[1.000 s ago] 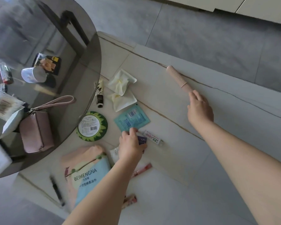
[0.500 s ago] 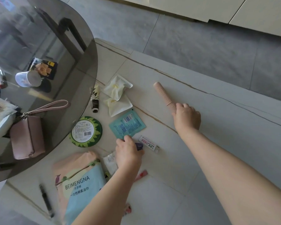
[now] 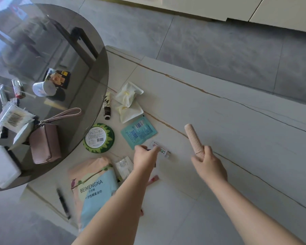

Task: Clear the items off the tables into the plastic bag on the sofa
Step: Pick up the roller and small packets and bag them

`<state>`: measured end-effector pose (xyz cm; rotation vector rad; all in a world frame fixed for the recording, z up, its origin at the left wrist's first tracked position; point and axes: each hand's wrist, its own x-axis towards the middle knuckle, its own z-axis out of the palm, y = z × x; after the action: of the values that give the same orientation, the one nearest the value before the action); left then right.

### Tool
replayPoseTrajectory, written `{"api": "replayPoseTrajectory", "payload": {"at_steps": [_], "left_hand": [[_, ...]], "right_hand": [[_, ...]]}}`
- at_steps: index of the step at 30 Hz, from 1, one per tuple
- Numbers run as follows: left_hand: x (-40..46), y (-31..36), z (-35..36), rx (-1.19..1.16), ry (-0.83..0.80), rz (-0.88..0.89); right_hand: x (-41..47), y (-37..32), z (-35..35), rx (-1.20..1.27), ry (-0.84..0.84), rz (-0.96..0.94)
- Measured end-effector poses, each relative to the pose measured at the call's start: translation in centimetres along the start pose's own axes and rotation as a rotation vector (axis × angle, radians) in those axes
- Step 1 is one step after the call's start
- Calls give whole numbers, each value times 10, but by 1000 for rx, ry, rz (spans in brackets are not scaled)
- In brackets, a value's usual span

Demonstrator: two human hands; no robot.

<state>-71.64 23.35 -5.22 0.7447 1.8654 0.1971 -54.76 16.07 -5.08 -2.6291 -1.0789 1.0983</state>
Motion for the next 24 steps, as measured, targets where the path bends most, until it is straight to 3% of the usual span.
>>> {"api": "replayPoseTrajectory", "payload": {"at_steps": [5, 13, 24], "left_hand": [[2, 13, 28, 391, 108, -45], [-3, 5, 29, 468, 136, -21], [-69, -9, -38, -367, -41, -104]], "right_hand": [[-26, 12, 16, 189, 8, -16], [-53, 27, 20, 264, -56, -5], [-109, -13, -22, 430, -259, -152]]}}
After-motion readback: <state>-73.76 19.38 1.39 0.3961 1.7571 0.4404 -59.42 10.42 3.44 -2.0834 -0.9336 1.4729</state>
